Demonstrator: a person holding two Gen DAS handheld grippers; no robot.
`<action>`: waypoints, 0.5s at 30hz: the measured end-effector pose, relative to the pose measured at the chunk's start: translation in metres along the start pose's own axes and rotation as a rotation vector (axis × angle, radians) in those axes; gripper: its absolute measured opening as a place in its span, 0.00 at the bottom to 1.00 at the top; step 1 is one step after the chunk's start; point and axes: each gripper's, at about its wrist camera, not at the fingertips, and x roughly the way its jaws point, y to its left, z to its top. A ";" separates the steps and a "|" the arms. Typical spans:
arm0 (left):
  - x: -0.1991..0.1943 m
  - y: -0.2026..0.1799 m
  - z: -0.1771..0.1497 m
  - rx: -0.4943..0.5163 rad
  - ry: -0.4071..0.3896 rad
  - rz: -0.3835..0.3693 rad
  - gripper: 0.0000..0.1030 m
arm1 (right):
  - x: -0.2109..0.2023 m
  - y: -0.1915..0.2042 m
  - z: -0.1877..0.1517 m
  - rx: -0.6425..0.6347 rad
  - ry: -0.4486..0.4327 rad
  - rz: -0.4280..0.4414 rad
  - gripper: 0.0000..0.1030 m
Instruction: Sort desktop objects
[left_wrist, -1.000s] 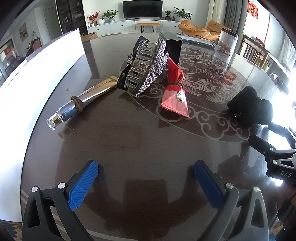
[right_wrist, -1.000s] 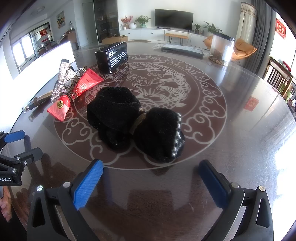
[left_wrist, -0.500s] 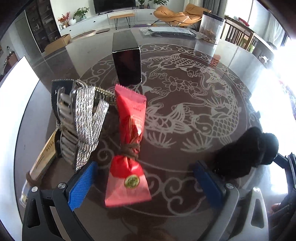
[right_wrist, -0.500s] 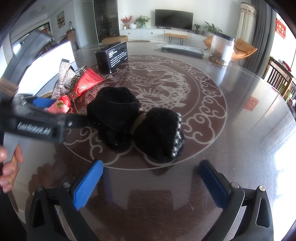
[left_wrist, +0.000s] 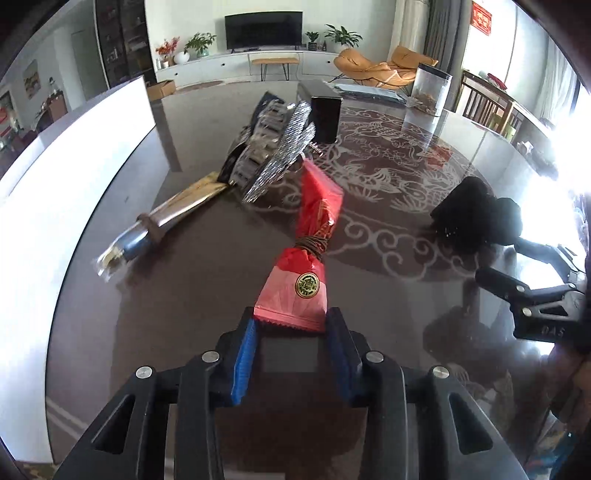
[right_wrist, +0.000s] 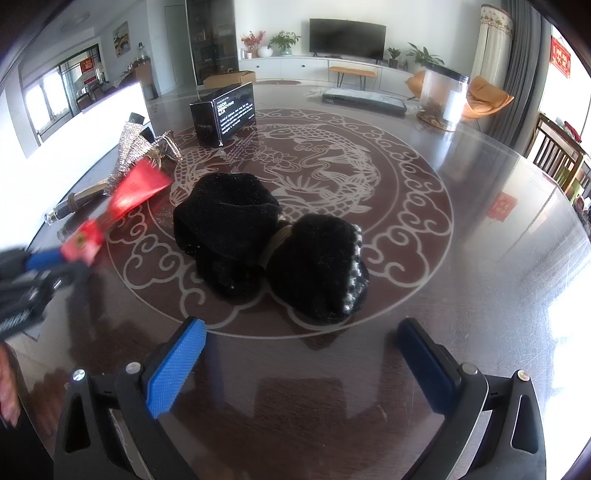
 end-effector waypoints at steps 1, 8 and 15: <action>-0.005 0.009 -0.002 -0.037 -0.002 -0.024 0.36 | 0.000 0.000 0.000 0.000 0.000 0.000 1.00; -0.001 0.020 0.000 -0.097 -0.009 -0.022 0.71 | 0.000 0.000 0.000 0.000 0.000 0.000 1.00; -0.007 -0.007 0.006 0.071 -0.056 0.045 0.73 | 0.000 0.000 0.000 0.000 0.000 0.000 1.00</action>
